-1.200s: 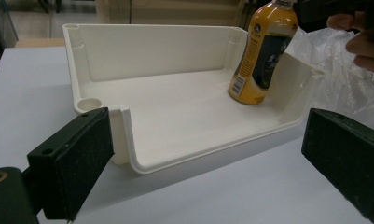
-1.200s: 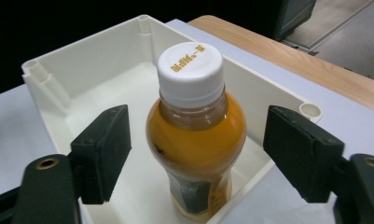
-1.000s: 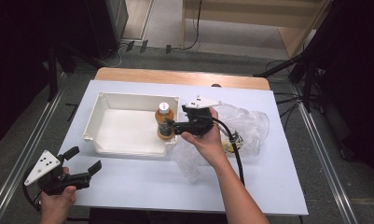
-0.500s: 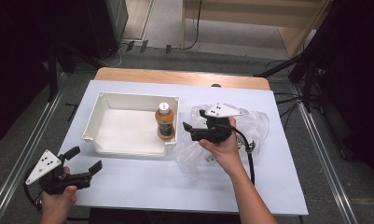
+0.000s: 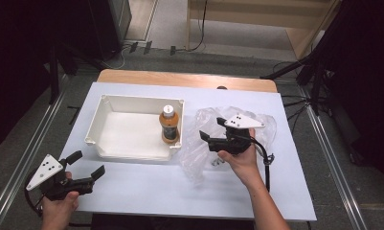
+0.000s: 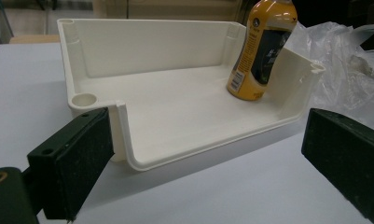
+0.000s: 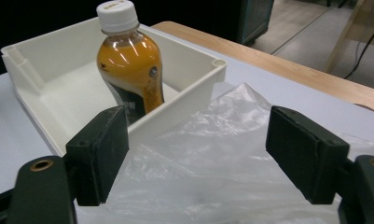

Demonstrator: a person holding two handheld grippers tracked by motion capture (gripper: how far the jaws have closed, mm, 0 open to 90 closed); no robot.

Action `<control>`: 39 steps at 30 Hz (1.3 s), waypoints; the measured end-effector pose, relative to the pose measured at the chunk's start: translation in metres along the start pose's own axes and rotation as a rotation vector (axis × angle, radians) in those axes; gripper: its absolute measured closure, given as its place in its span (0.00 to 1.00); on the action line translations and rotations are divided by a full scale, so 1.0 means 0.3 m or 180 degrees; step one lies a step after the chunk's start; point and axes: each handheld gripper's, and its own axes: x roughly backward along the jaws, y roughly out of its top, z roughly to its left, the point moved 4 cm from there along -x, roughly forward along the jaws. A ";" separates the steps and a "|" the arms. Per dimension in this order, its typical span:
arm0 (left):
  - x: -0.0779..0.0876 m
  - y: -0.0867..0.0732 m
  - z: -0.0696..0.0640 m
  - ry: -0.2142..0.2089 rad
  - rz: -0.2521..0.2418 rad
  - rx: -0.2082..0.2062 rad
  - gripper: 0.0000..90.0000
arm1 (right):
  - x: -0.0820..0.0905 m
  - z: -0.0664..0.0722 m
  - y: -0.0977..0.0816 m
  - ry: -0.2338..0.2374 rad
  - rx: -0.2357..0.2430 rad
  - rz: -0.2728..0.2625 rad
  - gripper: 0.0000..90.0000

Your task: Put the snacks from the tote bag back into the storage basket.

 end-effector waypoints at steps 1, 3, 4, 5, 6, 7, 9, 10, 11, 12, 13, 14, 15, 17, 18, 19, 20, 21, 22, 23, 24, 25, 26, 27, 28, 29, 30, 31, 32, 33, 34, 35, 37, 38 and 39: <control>0.000 0.000 0.000 0.0001 0.0002 0.0001 0.03 | 0.005 -0.003 -0.003 -0.0008 -0.0011 -0.0002 0.24; -0.001 0.000 0.000 0.0000 0.0002 0.0005 0.03 | 0.018 -0.013 -0.013 -0.0025 -0.0025 0.0003 0.24; -0.001 0.000 0.000 0.0006 0.0003 0.0004 0.03 | 0.021 -0.017 -0.016 -0.0042 -0.0014 0.0004 0.23; -0.002 0.000 -0.001 0.0002 0.0001 0.0003 0.03 | 0.027 -0.021 -0.020 -0.0053 -0.0022 0.0004 0.23; -0.002 0.000 -0.001 0.0001 -0.0002 0.0004 0.03 | 0.033 -0.026 -0.023 -0.0053 -0.0037 -0.0008 0.23; -0.002 0.000 -0.002 0.0001 -0.0001 0.0006 0.03 | 0.040 -0.030 -0.025 -0.0061 -0.0058 -0.0022 0.23; -0.002 0.000 -0.002 -0.0002 -0.0005 0.0009 0.03 | 0.053 -0.035 -0.032 -0.0064 -0.0079 -0.0028 0.23; -0.002 0.000 -0.002 -0.0001 -0.0006 0.0009 0.03 | 0.057 -0.038 -0.035 -0.0078 -0.0065 -0.0026 0.22; -0.002 0.000 -0.001 -0.0002 -0.0005 0.0010 0.03 | 0.062 -0.040 -0.038 -0.0094 -0.0065 -0.0024 0.22; -0.002 0.000 -0.002 -0.0002 -0.0006 0.0011 0.03 | 0.070 -0.045 -0.042 -0.0107 -0.0063 -0.0031 0.22; -0.002 0.000 -0.002 0.0003 -0.0001 0.0009 0.03 | 0.076 -0.048 -0.045 -0.0106 -0.0065 -0.0044 0.22; -0.002 -0.001 -0.002 -0.0002 -0.0004 0.0014 0.03 | 0.084 -0.053 -0.047 -0.0113 -0.0078 -0.0057 0.22; -0.002 -0.001 -0.002 -0.0002 -0.0005 0.0016 0.03 | 0.091 -0.057 -0.051 -0.0117 -0.0092 -0.0060 0.22; -0.001 0.000 -0.002 -0.0002 -0.0002 0.0011 0.03 | 0.106 -0.066 -0.056 -0.0137 -0.0093 -0.0073 0.22; -0.001 0.000 -0.002 -0.0002 -0.0004 0.0012 0.03 | 0.113 -0.070 -0.059 -0.0133 -0.0110 -0.0084 0.22; -0.002 0.000 -0.003 -0.0003 -0.0006 0.0013 0.03 | 0.120 -0.075 -0.062 -0.0133 -0.0109 -0.0096 0.22; -0.002 0.000 -0.003 -0.0004 -0.0006 0.0006 0.03 | 0.127 -0.078 -0.066 -0.0141 -0.0108 -0.0100 0.22; -0.001 0.000 -0.004 -0.0001 -0.0006 0.0005 0.03 | 0.133 -0.082 -0.069 -0.0146 -0.0123 -0.0107 0.22; -0.001 -0.001 -0.004 0.0002 -0.0006 0.0004 0.03 | 0.140 -0.086 -0.072 -0.0145 -0.0139 -0.0109 0.22; -0.001 0.000 -0.004 0.0001 -0.0013 0.0008 0.03 | 0.146 -0.089 -0.075 -0.0145 -0.0147 -0.0114 0.22; 0.000 0.000 -0.003 0.0002 -0.0014 0.0012 0.03 | 0.154 -0.092 -0.080 -0.0159 -0.0145 -0.0115 0.22; 0.000 0.000 -0.003 0.0007 -0.0018 0.0009 0.03 | 0.158 -0.095 -0.083 -0.0170 -0.0147 -0.0113 0.22; 0.000 0.000 -0.003 0.0009 -0.0019 0.0008 0.03 | 0.164 -0.098 -0.088 -0.0173 -0.0159 -0.0116 0.22; 0.001 0.001 -0.003 0.0006 -0.0021 0.0010 0.03 | 0.169 -0.100 -0.093 -0.0174 -0.0168 -0.0115 0.22; 0.001 0.001 -0.003 0.0003 -0.0021 0.0010 0.03 | 0.174 -0.106 -0.099 -0.0198 -0.0161 -0.0114 0.22; 0.001 0.000 -0.003 0.0003 -0.0020 0.0009 0.03 | 0.179 -0.109 -0.104 -0.0196 -0.0175 -0.0122 0.22; 0.001 0.000 -0.003 0.0004 -0.0020 0.0010 0.03 | 0.184 -0.113 -0.110 -0.0203 -0.0184 -0.0127 0.22; 0.001 0.000 -0.003 0.0002 -0.0015 0.0011 0.03 | 0.188 -0.114 -0.114 -0.0203 -0.0189 -0.0137 0.22; 0.000 -0.001 -0.003 -0.0001 -0.0017 0.0008 0.03 | 0.193 -0.117 -0.119 -0.0209 -0.0191 -0.0142 0.22; 0.000 -0.001 -0.003 -0.0004 -0.0015 0.0002 0.03 | 0.198 -0.120 -0.125 -0.0213 -0.0201 -0.0143 0.22; 0.000 -0.001 -0.003 -0.0006 -0.0015 0.0005 0.03 | 0.203 -0.123 -0.132 -0.0226 -0.0210 -0.0139 0.22; 0.000 -0.001 -0.003 -0.0006 -0.0017 0.0006 0.03 | 0.205 -0.125 -0.137 -0.0230 -0.0210 -0.0141 0.22; 0.000 0.000 -0.004 0.0006 -0.0019 0.0005 0.03 | 0.213 -0.129 -0.148 -0.0240 -0.0222 -0.0140 0.22; 0.001 0.000 -0.005 0.0006 -0.0018 0.0007 0.03 | 0.218 -0.133 -0.154 -0.0247 -0.0227 -0.0141 0.22; 0.001 0.000 -0.005 0.0008 -0.0019 0.0005 0.03 | 0.222 -0.136 -0.159 -0.0252 -0.0233 -0.0139 0.22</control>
